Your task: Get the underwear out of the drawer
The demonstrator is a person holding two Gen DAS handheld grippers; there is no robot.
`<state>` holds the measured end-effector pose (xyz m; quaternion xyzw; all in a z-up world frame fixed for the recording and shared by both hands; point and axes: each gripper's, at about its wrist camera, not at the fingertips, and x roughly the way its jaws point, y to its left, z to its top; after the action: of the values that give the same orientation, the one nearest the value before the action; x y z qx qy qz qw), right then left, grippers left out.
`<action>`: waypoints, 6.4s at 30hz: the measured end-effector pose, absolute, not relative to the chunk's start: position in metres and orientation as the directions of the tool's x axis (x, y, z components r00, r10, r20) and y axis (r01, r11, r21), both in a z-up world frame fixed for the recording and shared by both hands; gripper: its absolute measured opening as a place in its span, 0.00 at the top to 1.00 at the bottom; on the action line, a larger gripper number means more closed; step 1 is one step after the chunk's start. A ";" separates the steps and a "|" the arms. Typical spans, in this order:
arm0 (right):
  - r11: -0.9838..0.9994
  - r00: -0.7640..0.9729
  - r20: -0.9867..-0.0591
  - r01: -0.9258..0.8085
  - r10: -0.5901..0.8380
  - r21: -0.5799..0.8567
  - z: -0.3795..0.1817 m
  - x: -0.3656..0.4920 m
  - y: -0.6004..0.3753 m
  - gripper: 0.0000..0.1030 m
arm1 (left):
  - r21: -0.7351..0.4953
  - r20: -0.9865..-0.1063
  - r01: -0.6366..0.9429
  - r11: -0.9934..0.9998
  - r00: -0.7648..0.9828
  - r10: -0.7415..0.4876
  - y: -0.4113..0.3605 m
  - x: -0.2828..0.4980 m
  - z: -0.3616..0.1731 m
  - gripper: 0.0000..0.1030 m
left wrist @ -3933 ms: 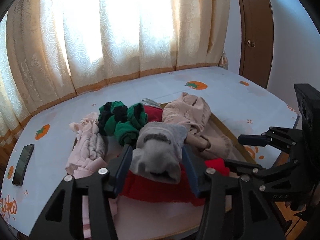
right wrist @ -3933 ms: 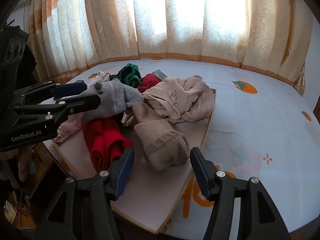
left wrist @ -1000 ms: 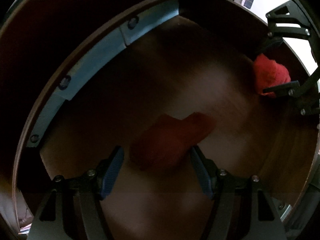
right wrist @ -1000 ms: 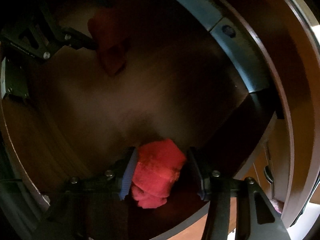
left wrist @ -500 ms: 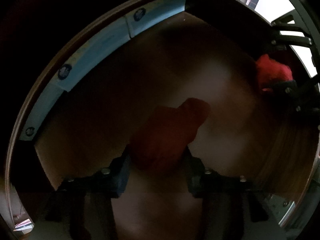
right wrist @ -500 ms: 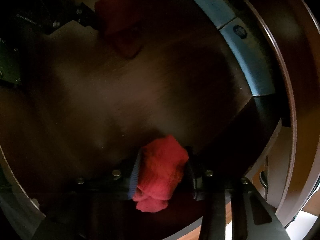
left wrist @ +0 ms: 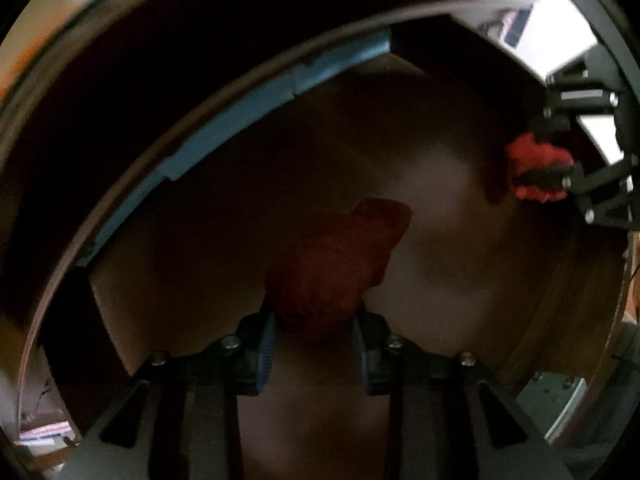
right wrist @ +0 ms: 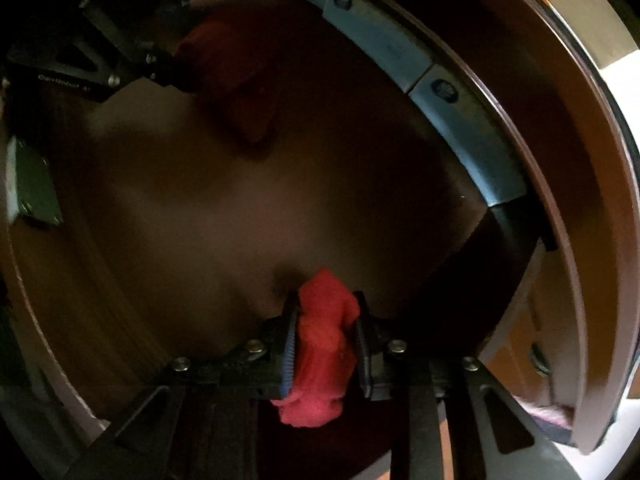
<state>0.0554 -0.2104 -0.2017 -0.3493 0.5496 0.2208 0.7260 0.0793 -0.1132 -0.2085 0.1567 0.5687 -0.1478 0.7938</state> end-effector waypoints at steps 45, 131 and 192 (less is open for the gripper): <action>0.795 0.492 -0.768 -0.605 0.411 0.038 -0.141 0.031 -0.227 0.75 | 0.056 -0.772 0.097 0.994 0.636 -0.018 -0.046 0.014 -0.137 0.70; 0.821 0.715 -0.510 -0.570 0.478 -0.030 0.028 0.125 -0.191 0.75 | 0.132 -0.532 -0.016 0.991 0.843 0.084 0.007 0.080 0.001 0.70; 0.892 0.779 -0.457 -0.444 0.430 0.083 0.026 0.093 -0.230 0.25 | 0.059 -0.488 -0.035 0.998 0.871 0.059 -0.006 0.029 0.024 0.14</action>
<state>0.0930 -0.2300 0.0260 -0.0145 0.2385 0.2316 0.9430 0.0293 -0.0064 0.0236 0.0241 0.2531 0.0244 0.9668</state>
